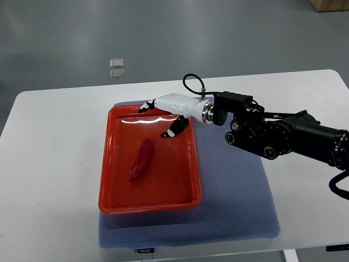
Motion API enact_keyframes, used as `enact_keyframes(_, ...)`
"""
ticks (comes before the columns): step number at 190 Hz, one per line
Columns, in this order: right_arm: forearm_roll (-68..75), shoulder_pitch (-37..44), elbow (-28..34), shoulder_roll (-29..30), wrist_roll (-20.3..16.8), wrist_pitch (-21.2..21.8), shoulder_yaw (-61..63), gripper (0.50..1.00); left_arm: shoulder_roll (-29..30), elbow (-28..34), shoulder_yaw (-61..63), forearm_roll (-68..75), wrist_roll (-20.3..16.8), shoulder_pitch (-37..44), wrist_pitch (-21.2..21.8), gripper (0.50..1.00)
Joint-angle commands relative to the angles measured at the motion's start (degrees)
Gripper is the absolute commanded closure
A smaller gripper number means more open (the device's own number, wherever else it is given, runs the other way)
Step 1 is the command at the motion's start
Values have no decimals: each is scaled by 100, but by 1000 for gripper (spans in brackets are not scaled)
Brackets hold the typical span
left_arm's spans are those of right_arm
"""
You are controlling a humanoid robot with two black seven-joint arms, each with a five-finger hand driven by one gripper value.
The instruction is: Place red pepper on red tray
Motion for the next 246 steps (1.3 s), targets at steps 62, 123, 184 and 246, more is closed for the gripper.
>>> enact_keyframes(62,2620,-701,-671,-558,-220,16,2185,648,0,0,0,0,0,0,0,500)
enact_keyframes(123,3517,-1440,-874,-576,-439,69,3688,640,0,0,0,0,0,0,0,500)
enact_keyframes(184,3649,-1932,-821,-602,-677,596,4707,638,0,0,0,0,0,0,0,500)
enact_keyframes(246,3631,-2301,-786,-382,-896,763,5586,585,0,0,0,0,0,0,0,500)
